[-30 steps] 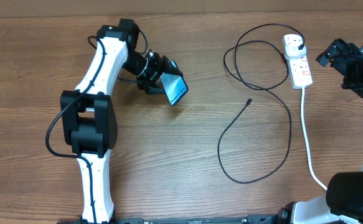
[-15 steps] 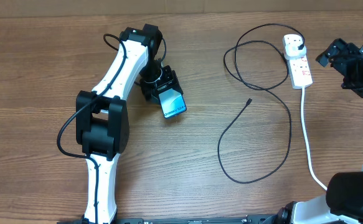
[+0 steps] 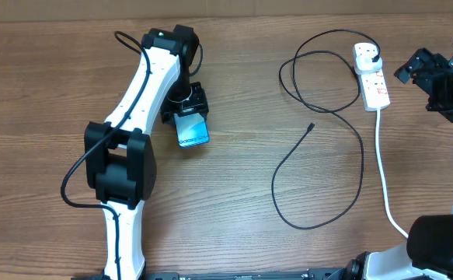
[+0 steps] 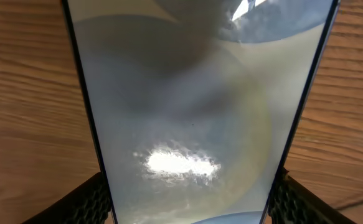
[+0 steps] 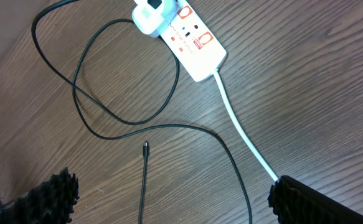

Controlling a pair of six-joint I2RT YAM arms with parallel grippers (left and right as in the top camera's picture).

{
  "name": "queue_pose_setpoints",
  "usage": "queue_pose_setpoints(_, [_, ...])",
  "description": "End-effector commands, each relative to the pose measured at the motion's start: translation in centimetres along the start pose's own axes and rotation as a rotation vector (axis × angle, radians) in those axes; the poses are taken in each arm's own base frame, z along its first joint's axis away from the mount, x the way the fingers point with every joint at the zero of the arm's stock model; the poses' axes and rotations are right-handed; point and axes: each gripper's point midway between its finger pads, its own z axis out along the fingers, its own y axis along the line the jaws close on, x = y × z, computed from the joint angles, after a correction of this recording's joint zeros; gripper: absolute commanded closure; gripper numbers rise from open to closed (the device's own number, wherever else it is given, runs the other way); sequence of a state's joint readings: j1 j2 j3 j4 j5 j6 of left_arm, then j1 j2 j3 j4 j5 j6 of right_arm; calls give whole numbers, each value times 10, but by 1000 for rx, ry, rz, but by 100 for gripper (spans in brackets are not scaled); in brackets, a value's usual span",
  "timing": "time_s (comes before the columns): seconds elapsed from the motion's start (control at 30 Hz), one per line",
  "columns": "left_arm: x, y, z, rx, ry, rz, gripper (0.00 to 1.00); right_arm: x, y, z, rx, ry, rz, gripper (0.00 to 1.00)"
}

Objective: Plug charger to phone and switch on socket

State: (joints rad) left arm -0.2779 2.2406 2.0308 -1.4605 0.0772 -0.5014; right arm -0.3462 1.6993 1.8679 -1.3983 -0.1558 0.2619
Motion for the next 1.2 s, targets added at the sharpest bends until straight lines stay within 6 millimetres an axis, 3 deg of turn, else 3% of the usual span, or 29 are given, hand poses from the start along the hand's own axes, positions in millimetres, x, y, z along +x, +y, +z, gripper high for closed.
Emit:
queue_pose_setpoints(0.0, [-2,-5,-20,-36,-87,26,35,-7,3,-5,-3,-28,-2,0])
queue_pose_setpoints(0.2, [21,-38,-22,168,40,40,35,-7,2,-5,-3,-27,-2,0])
queue_pose_setpoints(0.33, [34,-66,-35,381,143,35,34,-7,3,-5,-4,-27,-1,0])
queue_pose_setpoints(0.5, [40,-94,-60,638,239,30,35,-14,21,-6,-101,-47,13,0])
queue_pose_setpoints(0.57, [44,-104,-76,755,310,-17,34,-14,41,-10,-220,-34,-1,0])
queue_pose_setpoints(0.7, [42,-116,-101,914,384,-63,34,22,88,-23,-499,130,-52,0])
queue_pose_setpoints(0.8, [39,-122,-114,982,436,-116,33,65,119,-35,-642,266,-189,0])
queue_pose_setpoints(0.9, [37,-130,-126,1041,489,-163,32,98,134,-33,-610,355,-250,0])
queue_pose_setpoints(1.07, [29,-141,-146,1135,533,-172,32,139,177,-33,-636,396,-424,0])
queue_pose_setpoints(1.17, [28,-143,-151,1154,555,-179,32,154,201,-30,-627,370,-502,11])
